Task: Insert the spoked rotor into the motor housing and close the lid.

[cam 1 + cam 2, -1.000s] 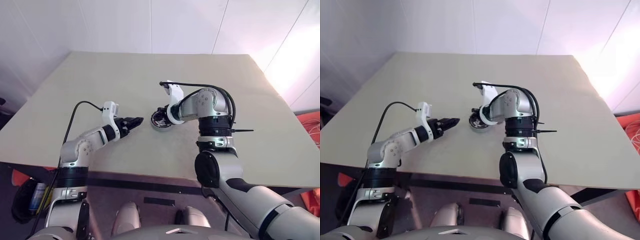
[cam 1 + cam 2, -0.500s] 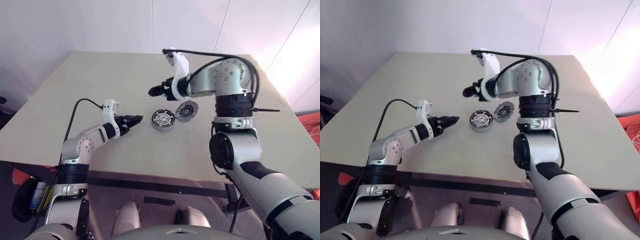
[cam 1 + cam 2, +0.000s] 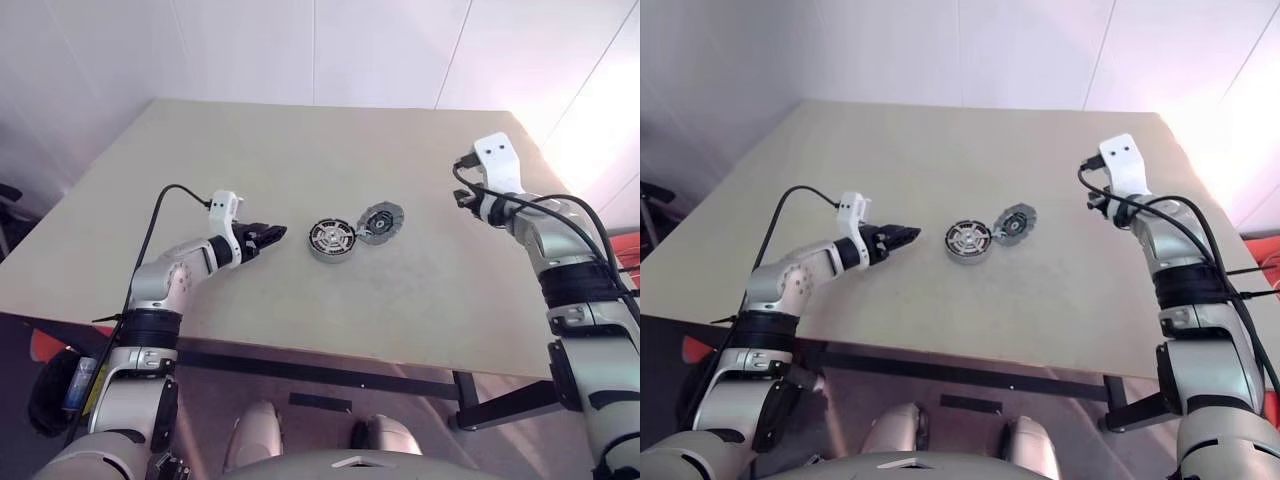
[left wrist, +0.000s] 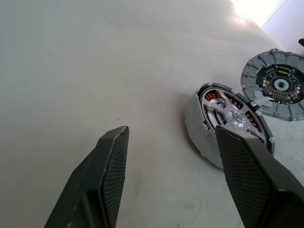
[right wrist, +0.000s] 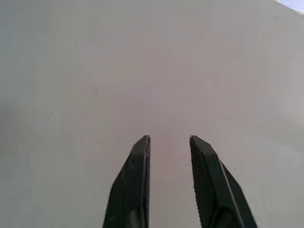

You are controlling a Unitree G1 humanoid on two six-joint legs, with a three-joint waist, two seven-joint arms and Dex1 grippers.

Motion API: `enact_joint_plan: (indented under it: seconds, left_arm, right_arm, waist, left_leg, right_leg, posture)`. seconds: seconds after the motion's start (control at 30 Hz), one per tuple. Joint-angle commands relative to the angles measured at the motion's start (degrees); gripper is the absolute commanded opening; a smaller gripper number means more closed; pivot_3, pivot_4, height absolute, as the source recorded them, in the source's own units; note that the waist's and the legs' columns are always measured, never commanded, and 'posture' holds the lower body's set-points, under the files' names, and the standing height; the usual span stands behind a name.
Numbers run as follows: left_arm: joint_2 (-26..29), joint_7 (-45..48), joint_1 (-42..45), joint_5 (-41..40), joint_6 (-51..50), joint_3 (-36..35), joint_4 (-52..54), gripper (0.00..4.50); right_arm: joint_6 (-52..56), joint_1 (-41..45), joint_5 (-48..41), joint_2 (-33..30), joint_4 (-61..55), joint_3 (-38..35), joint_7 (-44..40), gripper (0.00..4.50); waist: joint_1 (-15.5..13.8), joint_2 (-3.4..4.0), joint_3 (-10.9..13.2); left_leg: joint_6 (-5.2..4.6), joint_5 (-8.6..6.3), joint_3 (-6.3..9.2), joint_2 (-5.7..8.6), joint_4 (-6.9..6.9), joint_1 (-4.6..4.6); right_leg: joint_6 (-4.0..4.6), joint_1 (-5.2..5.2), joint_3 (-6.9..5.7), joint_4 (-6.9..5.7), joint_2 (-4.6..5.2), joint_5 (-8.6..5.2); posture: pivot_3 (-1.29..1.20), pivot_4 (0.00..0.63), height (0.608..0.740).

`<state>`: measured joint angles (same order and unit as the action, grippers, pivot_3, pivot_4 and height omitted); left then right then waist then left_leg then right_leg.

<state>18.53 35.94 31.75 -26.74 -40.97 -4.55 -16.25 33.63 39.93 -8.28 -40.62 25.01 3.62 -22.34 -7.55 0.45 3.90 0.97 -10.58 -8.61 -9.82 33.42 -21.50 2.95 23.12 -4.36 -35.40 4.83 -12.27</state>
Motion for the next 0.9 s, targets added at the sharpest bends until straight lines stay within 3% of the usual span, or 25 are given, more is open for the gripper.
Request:
enact_joint_plan:
  seconds: [0.03,0.07,0.4,0.7,0.9]
  left_arm:
    - [0.63,1.5,2.99,1.14,2.38,0.26,-1.41,3.06]
    - [0.47,1.69,3.37,1.37,2.61,0.4,-1.92,3.06]
    - [-2.48,1.11,5.03,1.67,3.06,0.12,-2.43,3.06]
    - [-1.71,0.73,3.55,1.56,2.72,-0.78,-0.98,3.06]
    - [-2.4,0.28,2.21,0.73,1.43,-0.83,1.09,3.06]
  right_arm:
    - [0.07,-4.02,-0.47,-0.62,-8.74,-0.03,-5.31,0.27]
    - [1.22,-5.28,-1.1,-0.05,-10.92,-0.07,-6.22,0.02]
    - [6.55,-7.35,-2.79,13.96,-15.42,-1.04,-4.21,0.02]
    - [10.24,-4.43,-7.56,20.7,-22.49,-1.59,-7.01,0.02]
    - [11.79,-4.07,-8.16,24.38,-24.68,3.04,-10.05,0.02]
  waist:
    - [0.34,0.0,0.0]
    - [0.48,0.0,0.0]
    - [0.53,0.02,-0.01]
    - [0.57,0.02,-0.01]
    - [0.71,0.02,-0.01]
  left_leg:
    - [-0.05,-0.01,0.0,0.0,0.01,0.03]
    - [-0.09,-0.01,0.0,-0.01,0.01,0.05]
    - [-0.38,-0.14,-0.04,-0.18,0.78,0.12]
    - [-0.37,-0.13,-0.02,-0.16,0.78,0.19]
    - [-0.38,-0.14,-0.01,-0.21,0.75,0.19]
  right_leg:
    - [0.01,-0.02,0.01,-0.01,0.0,-0.01]
    - [0.02,-0.08,0.02,-0.01,0.0,-0.01]
    - [0.2,-0.29,-0.05,-0.21,0.03,0.09]
    - [0.18,-0.39,-0.05,-0.24,0.09,0.12]
    - [0.18,-0.35,-0.05,-0.22,0.04,0.11]
  posture:
    - [0.0,0.0,0.74]
    - [0.0,0.0,0.74]
    - [0.0,0.0,0.74]
    - [0.0,0.0,0.74]
    - [0.0,0.0,0.74]
